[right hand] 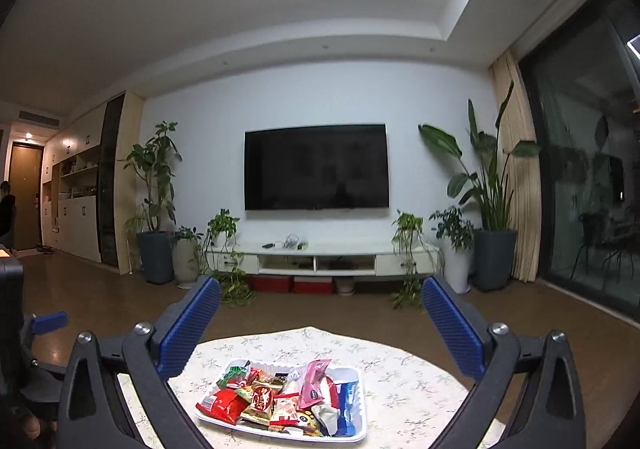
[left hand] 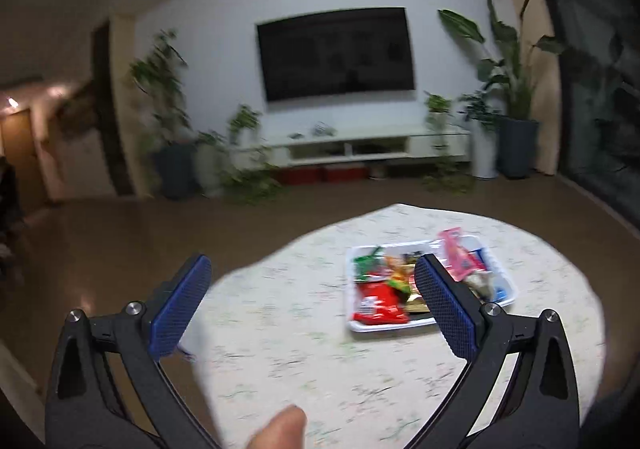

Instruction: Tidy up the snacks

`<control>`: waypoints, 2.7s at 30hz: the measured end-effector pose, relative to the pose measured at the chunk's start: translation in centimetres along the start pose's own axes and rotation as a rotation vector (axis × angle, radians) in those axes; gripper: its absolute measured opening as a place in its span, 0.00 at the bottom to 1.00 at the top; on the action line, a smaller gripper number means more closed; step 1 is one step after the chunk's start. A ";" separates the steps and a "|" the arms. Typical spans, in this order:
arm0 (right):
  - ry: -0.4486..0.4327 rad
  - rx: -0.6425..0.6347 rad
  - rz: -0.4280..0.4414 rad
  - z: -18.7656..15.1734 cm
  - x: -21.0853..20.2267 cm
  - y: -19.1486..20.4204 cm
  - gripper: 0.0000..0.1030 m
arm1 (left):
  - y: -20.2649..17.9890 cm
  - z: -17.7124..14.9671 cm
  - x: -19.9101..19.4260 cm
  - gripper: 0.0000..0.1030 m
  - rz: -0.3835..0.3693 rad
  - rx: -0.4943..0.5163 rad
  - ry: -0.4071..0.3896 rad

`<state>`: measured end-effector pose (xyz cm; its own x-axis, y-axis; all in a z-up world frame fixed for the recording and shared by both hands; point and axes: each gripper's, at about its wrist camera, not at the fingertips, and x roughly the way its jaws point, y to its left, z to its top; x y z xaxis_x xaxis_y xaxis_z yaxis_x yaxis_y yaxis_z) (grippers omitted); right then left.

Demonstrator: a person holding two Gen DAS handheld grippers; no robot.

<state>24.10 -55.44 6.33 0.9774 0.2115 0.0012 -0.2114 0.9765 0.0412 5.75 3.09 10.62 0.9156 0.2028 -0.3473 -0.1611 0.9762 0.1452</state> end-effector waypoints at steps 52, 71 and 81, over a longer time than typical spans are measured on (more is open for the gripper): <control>0.592 0.017 -0.077 -10.6 -2.3 1.0 1.00 | -2.3 -9.5 1.7 1.00 -0.190 -0.077 0.385; 0.650 0.006 -0.074 -11.4 -2.0 1.6 1.00 | -2.6 -9.6 1.6 1.00 -0.195 -0.075 0.391; 0.666 0.005 -0.075 -11.7 -1.9 1.6 1.00 | -2.6 -9.8 1.7 1.00 -0.195 -0.075 0.395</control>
<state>21.85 -53.84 -5.30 0.7756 0.1248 -0.6188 -0.1420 0.9896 0.0216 4.09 1.65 0.57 0.7228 0.0144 -0.6909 -0.0390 0.9990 -0.0200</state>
